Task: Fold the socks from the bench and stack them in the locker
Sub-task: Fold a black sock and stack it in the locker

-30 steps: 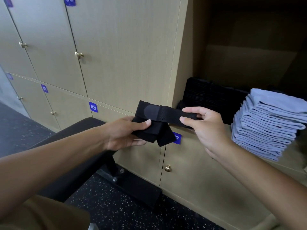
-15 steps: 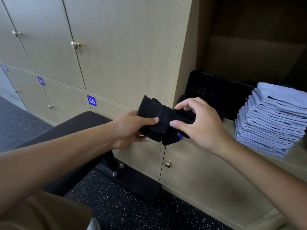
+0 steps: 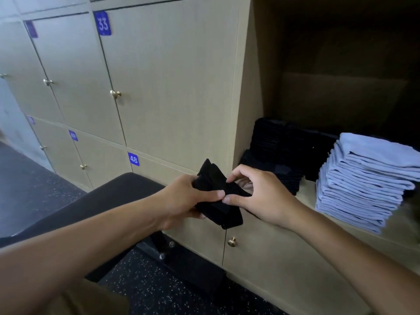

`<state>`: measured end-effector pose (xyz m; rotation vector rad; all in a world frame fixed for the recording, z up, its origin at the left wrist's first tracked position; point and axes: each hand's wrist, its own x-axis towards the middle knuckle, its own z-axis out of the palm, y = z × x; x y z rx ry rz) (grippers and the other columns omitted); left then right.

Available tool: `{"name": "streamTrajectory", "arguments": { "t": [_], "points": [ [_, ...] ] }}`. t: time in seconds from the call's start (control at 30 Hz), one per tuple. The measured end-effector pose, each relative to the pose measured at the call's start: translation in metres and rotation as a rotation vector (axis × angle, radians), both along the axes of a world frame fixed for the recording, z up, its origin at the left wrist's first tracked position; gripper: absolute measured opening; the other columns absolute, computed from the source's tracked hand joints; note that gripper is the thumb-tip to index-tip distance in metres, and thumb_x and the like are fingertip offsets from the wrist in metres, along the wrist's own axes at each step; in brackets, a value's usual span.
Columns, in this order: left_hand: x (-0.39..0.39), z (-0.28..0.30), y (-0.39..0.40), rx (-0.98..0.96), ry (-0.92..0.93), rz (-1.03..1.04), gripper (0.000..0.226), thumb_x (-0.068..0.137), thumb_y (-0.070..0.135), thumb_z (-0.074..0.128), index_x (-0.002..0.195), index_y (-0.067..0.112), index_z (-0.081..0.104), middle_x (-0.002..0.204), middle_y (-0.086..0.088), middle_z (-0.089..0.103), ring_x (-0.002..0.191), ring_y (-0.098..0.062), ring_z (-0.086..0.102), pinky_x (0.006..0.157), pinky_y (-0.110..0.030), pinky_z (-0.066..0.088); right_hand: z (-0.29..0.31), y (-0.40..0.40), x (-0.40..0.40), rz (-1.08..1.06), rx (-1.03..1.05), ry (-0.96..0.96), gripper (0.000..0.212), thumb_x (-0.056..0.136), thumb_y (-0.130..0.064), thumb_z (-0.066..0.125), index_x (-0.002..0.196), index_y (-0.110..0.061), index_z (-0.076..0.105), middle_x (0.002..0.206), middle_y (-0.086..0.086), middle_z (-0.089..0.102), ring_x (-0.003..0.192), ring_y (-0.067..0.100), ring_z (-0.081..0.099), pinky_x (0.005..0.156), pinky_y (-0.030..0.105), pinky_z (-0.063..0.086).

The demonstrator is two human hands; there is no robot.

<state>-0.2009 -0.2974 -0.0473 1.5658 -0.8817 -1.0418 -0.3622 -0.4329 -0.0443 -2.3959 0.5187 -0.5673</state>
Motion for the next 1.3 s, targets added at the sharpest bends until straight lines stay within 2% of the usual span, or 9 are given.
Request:
{"name": "streamTrajectory", "arguments": {
  "t": [0.23,0.3,0.43,0.57,0.67,0.8,0.93,1.1,1.3],
  "points": [
    [-0.012,0.008,0.005,0.016,-0.072,0.090,0.028,0.087,0.021,0.081,0.112,0.011,0.072,0.105,-0.012,0.078,0.098,-0.026,0.075,0.077,-0.035,0.059,0.018,-0.001,0.000,0.055,0.024,0.055,0.034,0.075,-0.029,0.089,0.099,-0.029,0.065,0.106,-0.011,0.063,0.099,-0.003,0.058,0.083,0.013,0.046],
    [-0.017,0.006,0.001,0.001,-0.064,0.103,0.028,0.088,0.021,0.080,0.113,0.011,0.072,0.102,-0.010,0.078,0.089,-0.020,0.075,0.067,-0.028,0.058,0.021,-0.004,-0.002,0.048,-0.016,0.090,0.032,0.075,-0.029,0.088,0.097,-0.028,0.065,0.106,-0.012,0.061,0.096,-0.008,0.053,0.079,0.008,0.041],
    [-0.022,-0.006,-0.011,-0.028,-0.003,0.102,0.023,0.089,0.021,0.078,0.111,0.015,0.073,0.096,-0.002,0.080,0.083,-0.015,0.076,0.064,-0.023,0.056,0.026,-0.021,-0.009,-0.039,-0.047,0.092,0.029,0.073,-0.032,0.088,0.090,-0.030,0.064,0.104,-0.012,0.060,0.101,0.003,0.054,0.093,0.029,0.048],
    [-0.013,-0.011,-0.021,-0.048,-0.071,0.095,0.016,0.090,0.017,0.078,0.105,0.015,0.072,0.088,0.000,0.079,0.079,-0.015,0.076,0.063,-0.025,0.056,0.035,-0.044,-0.025,-0.183,-0.096,0.015,0.028,0.076,-0.029,0.087,0.089,-0.032,0.063,0.109,-0.016,0.060,0.107,0.002,0.056,0.095,0.026,0.045],
    [-0.001,-0.010,-0.020,-0.077,-0.075,0.094,0.015,0.090,0.016,0.077,0.104,0.013,0.072,0.091,-0.005,0.079,0.088,-0.026,0.076,0.076,-0.043,0.061,0.046,-0.062,-0.033,-0.239,-0.086,-0.049,0.027,0.078,-0.022,0.085,0.090,-0.031,0.062,0.117,-0.014,0.062,0.111,0.000,0.056,0.099,0.023,0.044],
    [0.015,-0.014,-0.016,-0.089,-0.058,0.105,0.014,0.090,0.013,0.076,0.104,0.010,0.073,0.091,-0.008,0.079,0.090,-0.029,0.077,0.084,-0.051,0.061,0.053,-0.090,-0.024,-0.279,-0.160,0.028,0.030,0.077,-0.027,0.086,0.091,-0.036,0.061,0.117,-0.014,0.064,0.113,0.008,0.058,0.102,0.036,0.046],
    [0.022,-0.018,-0.012,-0.104,-0.047,0.116,0.013,0.090,0.013,0.076,0.103,0.011,0.073,0.089,-0.005,0.080,0.082,-0.021,0.077,0.068,-0.035,0.062,0.053,-0.112,-0.003,-0.294,-0.197,0.135,0.030,0.077,-0.028,0.087,0.097,-0.028,0.064,0.113,-0.010,0.064,0.108,0.011,0.058,0.096,0.033,0.045],
    [0.025,-0.020,-0.010,-0.122,-0.028,0.123,0.010,0.090,0.012,0.076,0.099,0.011,0.073,0.086,-0.006,0.079,0.077,-0.020,0.077,0.064,-0.029,0.062,0.038,-0.130,0.014,-0.274,-0.166,0.261,0.029,0.078,-0.029,0.086,0.093,-0.032,0.062,0.103,-0.016,0.062,0.104,0.012,0.059,0.080,0.023,0.042],
    [0.025,-0.023,-0.009,-0.123,-0.025,0.124,0.009,0.090,0.013,0.076,0.099,0.014,0.073,0.078,0.002,0.078,0.067,-0.010,0.074,0.053,-0.018,0.053,0.026,-0.141,0.016,-0.269,-0.160,0.365,0.029,0.077,-0.030,0.087,0.093,-0.032,0.063,0.107,-0.016,0.061,0.105,0.016,0.060,0.092,0.034,0.047]
  ]
}}
